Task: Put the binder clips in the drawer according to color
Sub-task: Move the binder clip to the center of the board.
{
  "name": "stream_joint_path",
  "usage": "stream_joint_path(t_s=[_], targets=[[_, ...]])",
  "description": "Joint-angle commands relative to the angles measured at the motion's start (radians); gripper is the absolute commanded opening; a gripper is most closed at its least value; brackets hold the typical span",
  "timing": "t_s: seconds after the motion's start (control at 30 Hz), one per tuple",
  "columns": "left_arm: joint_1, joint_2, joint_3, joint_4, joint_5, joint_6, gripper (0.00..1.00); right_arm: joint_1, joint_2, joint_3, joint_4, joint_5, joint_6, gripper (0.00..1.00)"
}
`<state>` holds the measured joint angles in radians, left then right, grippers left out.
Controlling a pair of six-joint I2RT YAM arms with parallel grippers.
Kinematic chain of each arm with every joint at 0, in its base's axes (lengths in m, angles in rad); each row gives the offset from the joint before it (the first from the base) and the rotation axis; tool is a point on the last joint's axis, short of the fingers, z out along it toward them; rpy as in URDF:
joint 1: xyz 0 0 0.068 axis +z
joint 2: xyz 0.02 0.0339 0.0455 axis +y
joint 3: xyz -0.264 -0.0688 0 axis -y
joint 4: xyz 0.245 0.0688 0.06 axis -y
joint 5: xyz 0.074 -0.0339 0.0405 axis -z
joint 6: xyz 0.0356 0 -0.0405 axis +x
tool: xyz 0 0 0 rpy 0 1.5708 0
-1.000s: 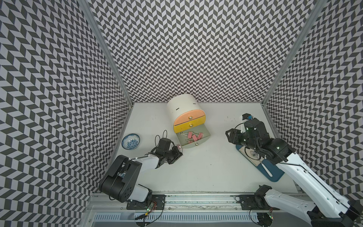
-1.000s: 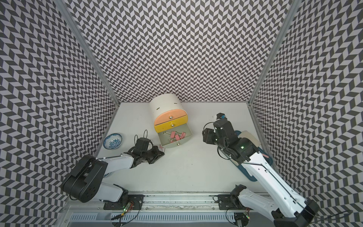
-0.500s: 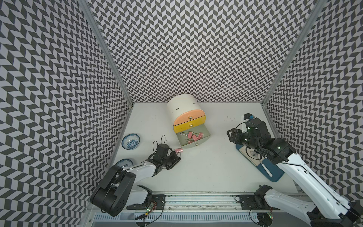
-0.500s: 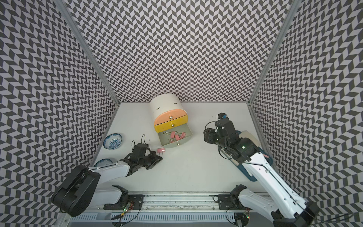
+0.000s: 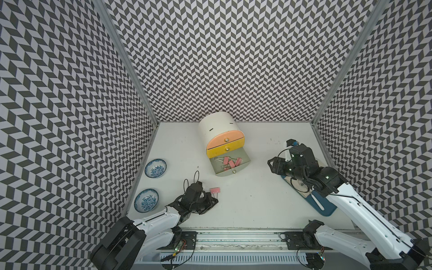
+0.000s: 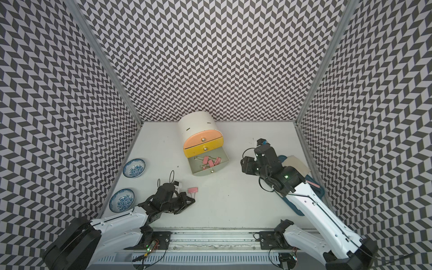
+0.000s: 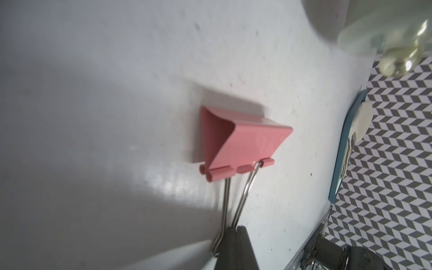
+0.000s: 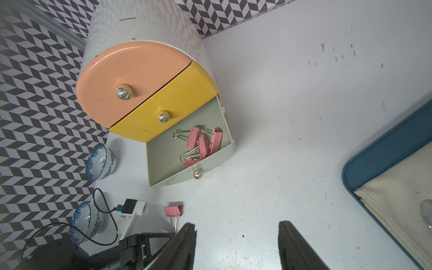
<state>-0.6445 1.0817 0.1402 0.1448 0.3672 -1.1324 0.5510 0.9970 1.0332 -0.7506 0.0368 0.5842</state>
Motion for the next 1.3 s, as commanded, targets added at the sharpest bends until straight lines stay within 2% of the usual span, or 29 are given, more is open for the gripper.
stream_joint_path(t_s=[0.0,0.2,0.37,0.63,0.73,0.9,1.03,1.27], targets=[[-0.092,0.08,0.011,-0.115,-0.025,-0.031,0.0,-0.006,-0.034,-0.018,0.065,-0.029,0.011,0.59],[-0.257,0.168,0.116,-0.115,-0.069,-0.057,0.0,-0.006,-0.069,-0.053,0.06,-0.036,0.028,0.59],[-0.333,0.165,0.226,-0.201,-0.142,-0.046,0.0,-0.006,-0.089,-0.099,0.059,-0.079,0.042,0.6],[-0.351,-0.011,0.361,-0.445,-0.271,-0.001,0.01,0.029,-0.079,-0.198,0.104,-0.198,0.097,0.61],[-0.346,-0.09,0.433,-0.554,-0.331,0.03,0.09,0.079,-0.071,-0.239,0.152,-0.207,0.133,0.63],[-0.271,-0.162,0.574,-0.708,-0.376,0.124,0.23,0.206,0.005,-0.278,0.245,-0.204,0.188,0.66],[-0.158,-0.172,0.686,-0.792,-0.357,0.226,0.27,0.322,0.119,-0.263,0.308,-0.18,0.215,0.69],[0.062,-0.169,0.81,-0.859,-0.269,0.362,0.42,0.483,0.36,-0.145,0.329,-0.116,0.221,0.73]])
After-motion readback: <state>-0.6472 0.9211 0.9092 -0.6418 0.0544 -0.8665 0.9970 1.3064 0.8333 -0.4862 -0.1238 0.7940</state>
